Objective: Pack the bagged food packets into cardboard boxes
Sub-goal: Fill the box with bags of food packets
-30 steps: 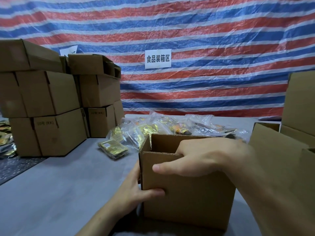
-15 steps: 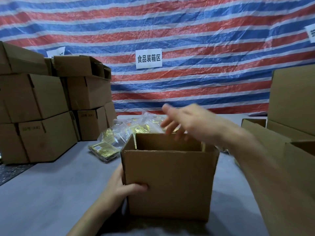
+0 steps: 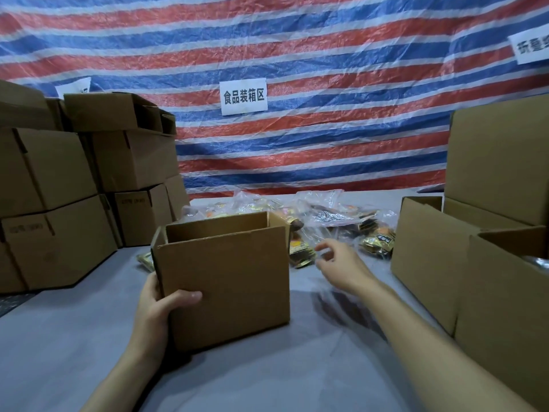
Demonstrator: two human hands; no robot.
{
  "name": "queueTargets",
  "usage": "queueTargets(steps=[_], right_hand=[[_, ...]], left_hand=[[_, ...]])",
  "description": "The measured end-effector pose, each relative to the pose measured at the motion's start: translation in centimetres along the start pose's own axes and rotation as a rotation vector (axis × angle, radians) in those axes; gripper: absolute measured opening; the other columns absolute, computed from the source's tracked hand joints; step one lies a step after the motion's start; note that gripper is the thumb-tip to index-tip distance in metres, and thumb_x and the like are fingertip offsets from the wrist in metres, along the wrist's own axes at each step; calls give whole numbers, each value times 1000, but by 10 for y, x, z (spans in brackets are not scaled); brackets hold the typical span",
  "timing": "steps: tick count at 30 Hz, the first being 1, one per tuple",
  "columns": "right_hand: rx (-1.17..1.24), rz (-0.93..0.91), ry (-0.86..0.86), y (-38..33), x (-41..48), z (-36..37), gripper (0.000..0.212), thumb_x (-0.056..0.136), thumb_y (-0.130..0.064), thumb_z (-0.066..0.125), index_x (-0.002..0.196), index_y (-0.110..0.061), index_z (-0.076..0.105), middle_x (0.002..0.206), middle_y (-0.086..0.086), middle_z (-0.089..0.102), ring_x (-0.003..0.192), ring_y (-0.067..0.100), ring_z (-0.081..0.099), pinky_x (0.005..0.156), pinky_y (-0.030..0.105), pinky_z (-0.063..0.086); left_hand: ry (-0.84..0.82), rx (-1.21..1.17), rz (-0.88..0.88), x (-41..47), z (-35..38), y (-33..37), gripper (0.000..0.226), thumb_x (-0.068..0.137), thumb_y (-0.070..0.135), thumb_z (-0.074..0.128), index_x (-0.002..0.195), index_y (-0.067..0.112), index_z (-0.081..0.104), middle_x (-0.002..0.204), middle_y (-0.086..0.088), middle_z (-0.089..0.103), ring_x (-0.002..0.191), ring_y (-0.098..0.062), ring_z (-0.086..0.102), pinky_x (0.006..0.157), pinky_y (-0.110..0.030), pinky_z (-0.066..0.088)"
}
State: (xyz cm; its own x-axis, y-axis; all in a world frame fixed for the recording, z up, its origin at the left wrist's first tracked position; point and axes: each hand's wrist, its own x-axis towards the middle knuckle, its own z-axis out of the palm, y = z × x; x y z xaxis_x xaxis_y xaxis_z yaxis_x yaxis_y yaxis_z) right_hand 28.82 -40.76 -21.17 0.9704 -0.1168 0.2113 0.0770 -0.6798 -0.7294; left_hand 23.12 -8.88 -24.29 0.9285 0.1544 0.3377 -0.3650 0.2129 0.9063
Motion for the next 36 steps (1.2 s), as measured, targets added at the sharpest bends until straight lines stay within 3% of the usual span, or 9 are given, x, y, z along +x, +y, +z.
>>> queueTargets(steps=[5,13,16,21,24,26,29,32,36], right_hand=[[-79,0,-128,16,-8,25,43,90,-24,60,133,-27,60,137,1,57,124,22,56,106,37,44],[150,305,190,27,8,14,54,88,-21,60,141,-16,55,132,11,65,124,27,59,106,32,43],[180,346,217,27,16,11,51,86,-26,57,137,-26,58,109,6,75,90,21,73,96,32,52],[189,193,151,28,21,17,47,85,-36,62,129,-50,56,103,-4,68,82,26,71,74,42,60],[376,178,67,30,23,13,53,90,-23,66,139,-41,55,97,-2,65,67,22,64,50,33,49],[527,218,20,25,26,10,53,92,-19,67,142,-33,54,98,6,67,74,23,63,46,27,45],[761,294,-19,14,30,10,51,97,-20,63,146,-28,50,112,2,64,113,32,63,72,32,58],[904,355,-53,9,31,7,60,98,-23,62,153,-21,39,144,12,51,141,36,41,113,43,40],[1157,371,-90,2,29,-2,63,100,-28,54,156,-11,31,151,13,44,141,28,39,115,44,31]], left_hand=[[33,27,-3,-1,1,3,71,52,16,76,121,17,63,108,-7,76,95,-30,73,70,-45,60],[14,56,5,-5,6,4,74,53,14,74,125,14,60,110,-7,75,93,-27,74,67,-38,60],[-2,59,5,-5,6,4,73,52,15,75,124,17,60,108,-4,76,91,-23,75,61,-32,61],[-14,74,3,-4,10,3,87,42,25,83,125,19,60,109,-3,76,95,-24,74,65,-32,61],[-14,73,8,-4,11,3,96,37,36,84,128,21,59,111,-2,75,95,-19,74,63,-29,61],[-22,62,1,-4,12,3,99,35,37,85,129,22,58,111,-1,74,93,-18,74,59,-27,61],[-51,67,-12,-5,12,2,98,33,36,86,126,25,58,107,1,75,90,-18,75,59,-28,61],[-96,94,-14,-5,12,2,93,37,24,88,126,22,59,108,-2,76,91,-19,75,60,-29,62],[-143,116,20,-5,14,4,73,48,9,76,120,18,62,103,-5,77,89,-22,74,59,-28,62]])
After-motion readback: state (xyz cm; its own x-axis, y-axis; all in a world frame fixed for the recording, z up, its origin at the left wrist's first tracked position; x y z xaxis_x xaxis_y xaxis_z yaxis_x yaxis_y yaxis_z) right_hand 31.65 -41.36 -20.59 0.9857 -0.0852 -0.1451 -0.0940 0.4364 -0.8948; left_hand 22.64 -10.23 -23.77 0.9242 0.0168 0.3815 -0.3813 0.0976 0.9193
